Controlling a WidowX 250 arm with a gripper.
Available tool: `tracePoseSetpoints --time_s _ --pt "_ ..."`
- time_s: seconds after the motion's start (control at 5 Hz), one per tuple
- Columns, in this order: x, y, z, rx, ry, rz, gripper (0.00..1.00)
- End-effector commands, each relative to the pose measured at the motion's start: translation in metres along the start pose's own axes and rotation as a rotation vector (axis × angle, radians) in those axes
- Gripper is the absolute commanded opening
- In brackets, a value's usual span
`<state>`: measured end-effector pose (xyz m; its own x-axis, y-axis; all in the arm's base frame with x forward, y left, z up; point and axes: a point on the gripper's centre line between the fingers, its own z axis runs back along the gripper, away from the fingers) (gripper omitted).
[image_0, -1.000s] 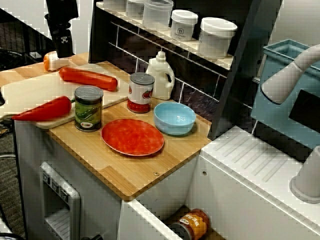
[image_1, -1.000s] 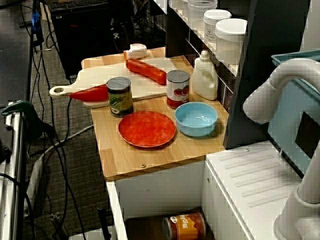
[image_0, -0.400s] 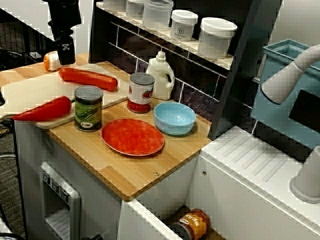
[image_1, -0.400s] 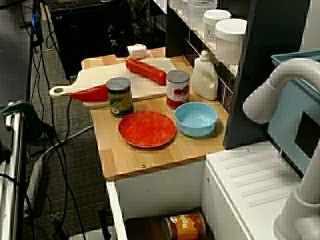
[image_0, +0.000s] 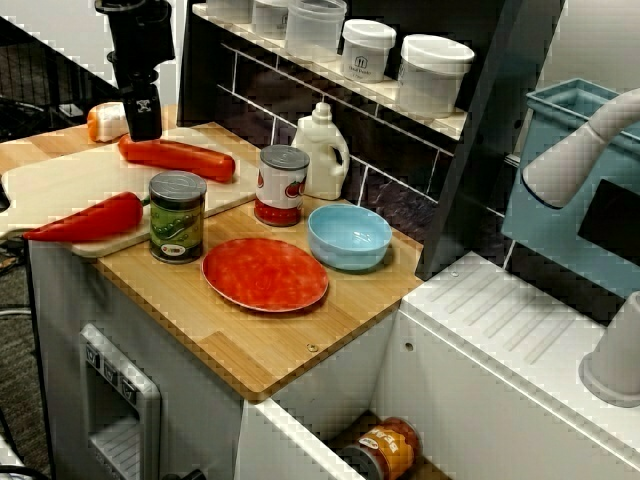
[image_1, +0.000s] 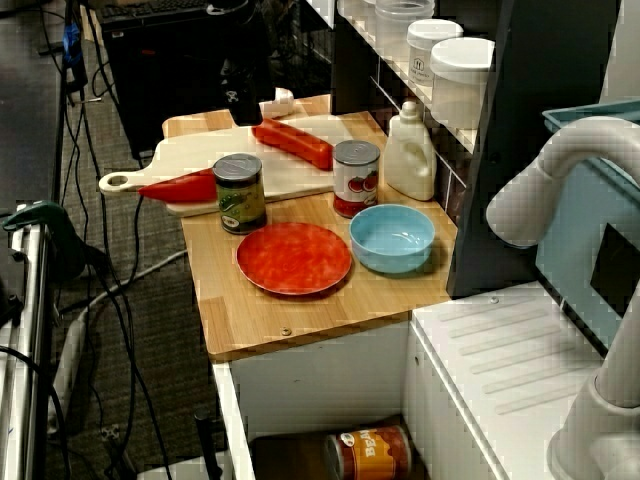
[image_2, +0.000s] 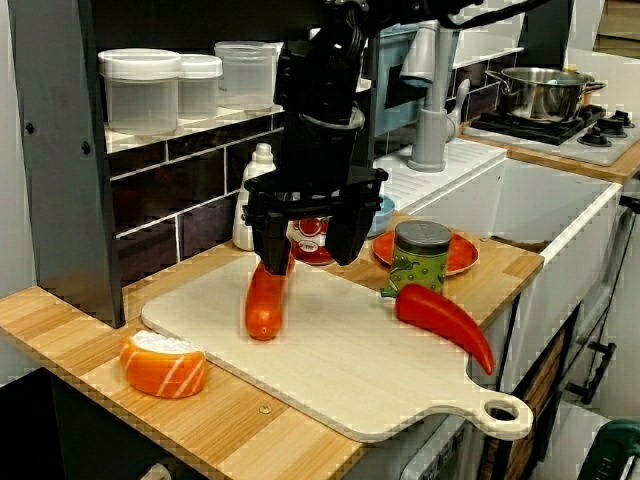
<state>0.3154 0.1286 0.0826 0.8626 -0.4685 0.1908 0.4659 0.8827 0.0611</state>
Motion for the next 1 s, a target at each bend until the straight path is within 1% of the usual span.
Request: tracePoseSetpoints --time_s 0.0,0.4,0.8 --pt "0.015 0.006 0.015 0.084 -0.006 -0.094 1.0" --pt "0.021 0.013 0.007 0.127 -0.039 -0.092 1.0" --pt "0.025 0.018 -0.007 0.153 -0.046 -0.074 1.0"
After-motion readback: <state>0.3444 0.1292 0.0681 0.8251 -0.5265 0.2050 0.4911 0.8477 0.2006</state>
